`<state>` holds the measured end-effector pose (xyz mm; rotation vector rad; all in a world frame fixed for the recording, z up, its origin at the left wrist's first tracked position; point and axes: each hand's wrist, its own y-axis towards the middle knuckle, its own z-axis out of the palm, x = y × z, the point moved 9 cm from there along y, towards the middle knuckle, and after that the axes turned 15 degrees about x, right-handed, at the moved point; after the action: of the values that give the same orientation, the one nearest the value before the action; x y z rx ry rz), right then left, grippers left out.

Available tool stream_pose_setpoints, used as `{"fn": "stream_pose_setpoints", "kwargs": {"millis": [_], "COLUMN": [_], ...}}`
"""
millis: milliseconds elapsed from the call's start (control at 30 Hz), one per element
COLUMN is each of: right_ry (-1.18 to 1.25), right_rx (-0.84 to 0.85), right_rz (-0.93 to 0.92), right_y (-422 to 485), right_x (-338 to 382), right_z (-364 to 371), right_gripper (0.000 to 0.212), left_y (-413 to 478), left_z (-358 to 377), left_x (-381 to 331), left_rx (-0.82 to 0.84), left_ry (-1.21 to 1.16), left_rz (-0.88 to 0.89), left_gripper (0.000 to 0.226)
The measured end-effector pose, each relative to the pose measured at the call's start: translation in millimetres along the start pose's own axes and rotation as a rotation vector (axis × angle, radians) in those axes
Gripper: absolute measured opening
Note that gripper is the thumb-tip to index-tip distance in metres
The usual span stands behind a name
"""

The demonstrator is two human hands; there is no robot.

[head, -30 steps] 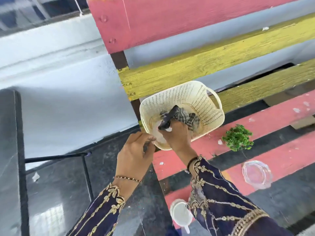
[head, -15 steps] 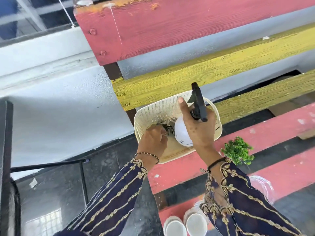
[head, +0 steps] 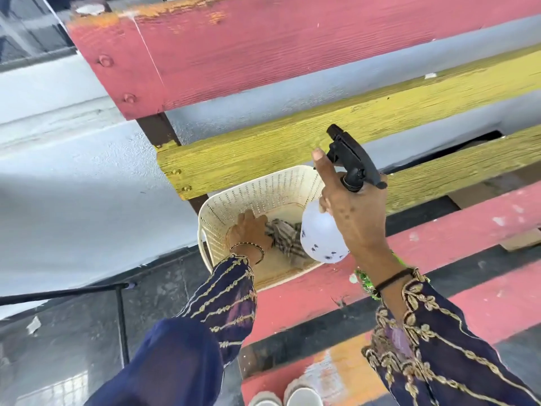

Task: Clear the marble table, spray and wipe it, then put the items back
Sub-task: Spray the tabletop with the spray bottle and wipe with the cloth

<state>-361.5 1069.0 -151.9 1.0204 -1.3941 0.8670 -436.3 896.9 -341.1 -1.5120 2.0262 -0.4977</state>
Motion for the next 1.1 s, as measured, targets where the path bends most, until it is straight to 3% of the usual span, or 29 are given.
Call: {"fn": "stream_pose_setpoints", "kwargs": {"millis": [67, 233, 367, 467, 633, 767, 967, 1100], "right_ry": [-0.007, -0.030, -0.101, -0.118, -0.087, -0.051, 0.014, 0.019], "right_rx": [0.005, 0.003, 0.015, 0.050, 0.221, 0.323, 0.408, 0.532], "right_rz": [0.000, -0.001, -0.028, -0.042, -0.015, 0.018, -0.006, -0.008], "right_y": [-6, -20, -41, -68, -133, -199, -297, -364], "right_x": [12, 44, 77, 101, 149, 184, 233, 271], "right_z": [0, 4, 21, 45, 115, 191, 311, 392], "right_gripper": [0.016, 0.025, 0.033, 0.026, 0.013, 0.031, 0.034, 0.044], "left_y": [-18, -79, -128, -177, -284, -387, -545, -641], "left_z": [-8, -35, -58, -81, -117, -125, -125, -111], "left_x": [3, 20, 48, 66, 116, 195, 317, 394], "left_rx": [0.002, 0.020, 0.041, 0.008, -0.025, -0.187, -0.412, -0.553], "left_ry": [-0.132, -0.964, -1.490, -1.793, -1.927, -1.915, -1.896, -1.856], "left_rz": [0.002, 0.005, 0.030, 0.140, 0.290, 0.316, 0.327, 0.235], "left_gripper": [0.036, 0.022, 0.047, 0.025, 0.030, 0.026, 0.026, 0.024]}}
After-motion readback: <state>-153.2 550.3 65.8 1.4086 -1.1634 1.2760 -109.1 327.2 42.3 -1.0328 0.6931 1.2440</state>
